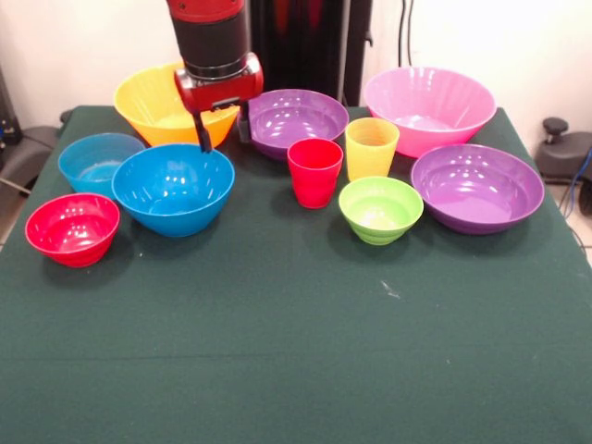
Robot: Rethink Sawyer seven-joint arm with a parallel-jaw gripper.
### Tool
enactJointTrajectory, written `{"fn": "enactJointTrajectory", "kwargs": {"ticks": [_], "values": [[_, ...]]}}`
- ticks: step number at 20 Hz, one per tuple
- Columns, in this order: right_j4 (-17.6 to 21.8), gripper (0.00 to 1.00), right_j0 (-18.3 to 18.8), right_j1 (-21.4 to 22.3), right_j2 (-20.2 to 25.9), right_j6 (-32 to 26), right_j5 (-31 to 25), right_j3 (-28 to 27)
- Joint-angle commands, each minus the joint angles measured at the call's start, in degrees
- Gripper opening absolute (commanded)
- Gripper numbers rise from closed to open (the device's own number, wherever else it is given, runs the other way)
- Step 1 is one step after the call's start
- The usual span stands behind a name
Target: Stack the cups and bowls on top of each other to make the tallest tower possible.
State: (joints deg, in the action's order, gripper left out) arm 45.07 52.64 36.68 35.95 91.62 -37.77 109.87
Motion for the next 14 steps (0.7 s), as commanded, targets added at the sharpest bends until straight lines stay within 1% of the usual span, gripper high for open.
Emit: {"fn": "enactJointTrajectory", "kwargs": {"ticks": [1, 14], "values": [[4.6, 1.0, -2.5, -3.2, -1.3, -3.0, 2.7, -4.5], [4.0, 1.0, -0.1, -5.5, 0.3, -5.4, 3.6, -4.0]]}}
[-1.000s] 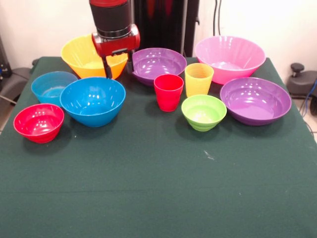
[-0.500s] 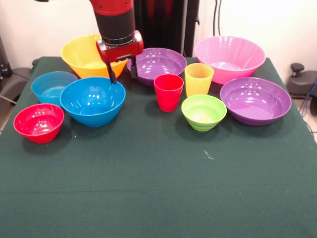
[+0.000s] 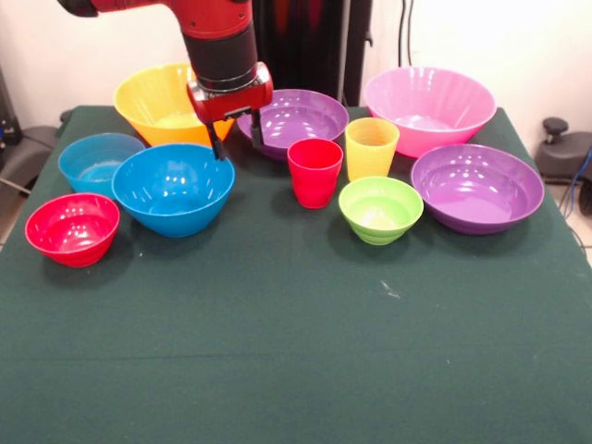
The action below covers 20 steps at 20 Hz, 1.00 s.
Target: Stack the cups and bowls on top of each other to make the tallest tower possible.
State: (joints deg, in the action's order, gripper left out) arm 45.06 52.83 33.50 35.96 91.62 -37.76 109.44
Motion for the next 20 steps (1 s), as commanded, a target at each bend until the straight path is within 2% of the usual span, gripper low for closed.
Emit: {"fn": "enactJointTrajectory", "kwargs": {"ticks": [1, 9, 14, 20], "values": [[4.0, 1.0, -0.2, -2.4, 0.3, -5.4, 3.6, -3.6], [4.6, 1.0, -0.6, -2.6, 0.0, -4.9, 3.6, -4.1], [8.0, 1.0, -2.3, -1.9, -1.9, -3.6, 4.9, -5.1], [8.5, 1.0, -1.8, -2.6, -1.8, -3.2, 5.7, -4.8]]}}
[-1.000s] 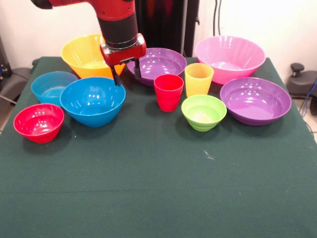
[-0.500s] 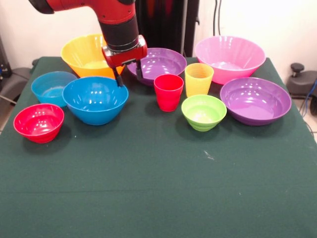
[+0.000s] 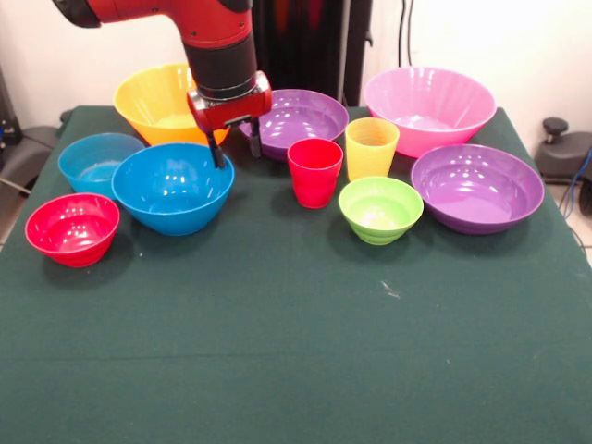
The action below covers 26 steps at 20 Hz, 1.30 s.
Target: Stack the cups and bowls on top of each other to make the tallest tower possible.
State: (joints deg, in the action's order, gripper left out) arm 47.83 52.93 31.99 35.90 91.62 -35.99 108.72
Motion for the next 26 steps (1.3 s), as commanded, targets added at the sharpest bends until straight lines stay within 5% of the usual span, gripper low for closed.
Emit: {"fn": "enactJointTrajectory", "kwargs": {"ticks": [1, 26], "values": [[5.8, 1.0, -2.0, -1.1, -1.8, -3.1, 3.9, -4.1], [8.2, 1.0, -1.7, -2.2, -2.6, -2.3, 7.4, -3.8]]}}
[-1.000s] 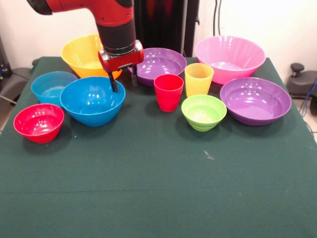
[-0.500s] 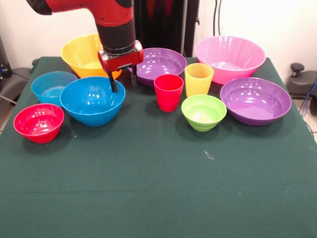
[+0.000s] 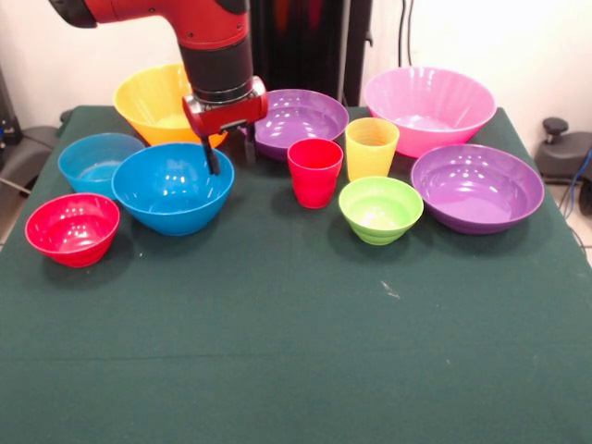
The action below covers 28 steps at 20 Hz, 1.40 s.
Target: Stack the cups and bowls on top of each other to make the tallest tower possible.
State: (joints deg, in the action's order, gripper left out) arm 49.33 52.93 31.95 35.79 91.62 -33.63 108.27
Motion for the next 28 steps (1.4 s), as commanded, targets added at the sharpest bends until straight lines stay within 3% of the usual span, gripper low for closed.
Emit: {"fn": "enactJointTrajectory", "kwargs": {"ticks": [1, 28], "values": [[6.8, 1.0, -1.6, -2.3, -2.6, -2.3, 5.2, -3.4], [6.5, 1.0, -0.3, -3.5, -2.5, -4.2, 4.7, -3.5]]}}
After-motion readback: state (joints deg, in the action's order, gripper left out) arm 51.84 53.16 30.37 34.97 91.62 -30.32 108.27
